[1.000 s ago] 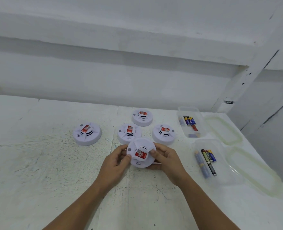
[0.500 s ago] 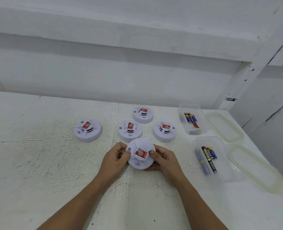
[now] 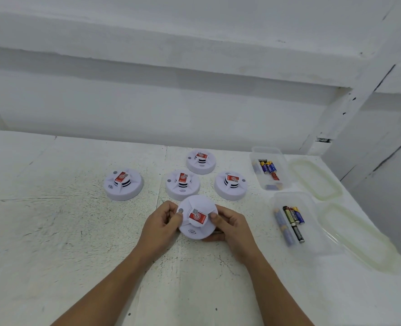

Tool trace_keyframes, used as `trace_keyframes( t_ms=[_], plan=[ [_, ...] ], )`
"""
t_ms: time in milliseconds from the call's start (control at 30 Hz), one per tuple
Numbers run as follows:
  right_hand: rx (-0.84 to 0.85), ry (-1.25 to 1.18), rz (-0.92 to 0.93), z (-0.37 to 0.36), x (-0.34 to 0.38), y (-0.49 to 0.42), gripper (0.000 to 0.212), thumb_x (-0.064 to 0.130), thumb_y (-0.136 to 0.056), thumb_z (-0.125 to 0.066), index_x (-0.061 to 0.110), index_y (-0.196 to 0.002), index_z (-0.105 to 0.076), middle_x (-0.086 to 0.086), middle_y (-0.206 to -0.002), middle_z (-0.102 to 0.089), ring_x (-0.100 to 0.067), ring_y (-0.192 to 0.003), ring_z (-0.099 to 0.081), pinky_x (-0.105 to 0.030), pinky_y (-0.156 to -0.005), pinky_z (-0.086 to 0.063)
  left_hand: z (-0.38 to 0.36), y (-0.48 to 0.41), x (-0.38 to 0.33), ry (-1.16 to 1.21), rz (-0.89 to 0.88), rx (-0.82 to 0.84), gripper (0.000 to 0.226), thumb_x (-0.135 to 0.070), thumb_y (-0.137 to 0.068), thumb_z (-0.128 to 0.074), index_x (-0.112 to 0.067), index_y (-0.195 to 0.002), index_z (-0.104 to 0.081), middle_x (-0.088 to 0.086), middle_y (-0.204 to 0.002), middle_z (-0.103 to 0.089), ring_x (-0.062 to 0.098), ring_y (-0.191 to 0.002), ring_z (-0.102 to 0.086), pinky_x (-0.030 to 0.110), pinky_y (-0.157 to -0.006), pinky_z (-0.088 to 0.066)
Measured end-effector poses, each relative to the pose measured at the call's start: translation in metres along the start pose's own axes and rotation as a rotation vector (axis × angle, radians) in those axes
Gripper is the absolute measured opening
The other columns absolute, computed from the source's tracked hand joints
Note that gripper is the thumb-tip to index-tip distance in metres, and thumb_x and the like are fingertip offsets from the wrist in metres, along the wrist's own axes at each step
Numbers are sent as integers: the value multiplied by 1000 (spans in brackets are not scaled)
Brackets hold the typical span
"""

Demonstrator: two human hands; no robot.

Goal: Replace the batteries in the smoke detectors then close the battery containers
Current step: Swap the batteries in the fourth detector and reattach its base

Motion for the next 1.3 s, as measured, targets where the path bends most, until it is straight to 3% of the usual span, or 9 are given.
trace_keyframes(
  t_ms=[167, 367, 533, 667, 867, 1300],
  plan=[
    [-9, 2, 5, 1, -1, 0, 26, 25, -89, -58, 23, -113, -67, -9, -106, -72, -31, -94, -70, -50, -76, -58, 0, 0, 2, 21, 0, -1, 28, -44, -80, -54, -16, -84, -58, 15, -74, -58, 14, -64, -49, 35, -59, -40],
    [-6, 22, 5, 1, -2, 0, 30, 27, -88, -59, 19, -116, -66, -9, -107, -72, -31, -95, -70, -50, -76, -58, 1, 1, 1, 18, -16, -7, 26, -42, -79, -53, -16, -81, -57, -2, -64, -53, 13, -60, -46, 35, -57, -39],
    [-14, 29, 4, 2, -3, 0, 27, 23, -91, -58, 19, -116, -66, -9, -106, -73, -30, -94, -70, -51, -76, -58, 1, 3, -4, -10, -30, -20, 21, -37, -80, -52, -16, -79, -57, -6, -61, -51, 10, -58, -44, 30, -56, -37],
    [-13, 23, 5, 2, -3, 0, 26, 19, -93, -56, 17, -117, -66, -10, -106, -72, -31, -94, -70, -51, -76, -58, 2, 3, -2, -14, -30, -20, 23, -39, -80, -52, -16, -79, -56, -4, -63, -51, 11, -59, -45, 32, -57, -37],
    [-26, 25, -3, 3, -5, 0, 27, 19, -93, -57, 15, -118, -65, -10, -106, -72, -30, -94, -70, -48, -74, -59, 2, 2, 1, 9, -41, -12, 38, -54, -76, -51, -17, -85, -58, 16, -78, -60, 18, -67, -53, 38, -62, -44],
    [-26, 12, -1, 3, -5, 0, 30, 21, -91, -58, 13, -119, -64, -10, -106, -72, -30, -94, -70, -45, -72, -59, 2, 1, 3, -18, -38, -16, 38, -53, -76, -50, -17, -85, -58, 15, -80, -63, 30, -70, -56, 40, -63, -46]
  ],
)
Point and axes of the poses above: each hand's wrist, its own y-axis away from the middle knuckle, its own z-axis out of the back of the hand, x = y × z, the point moved 8 cm from there along -y, towards the middle knuckle
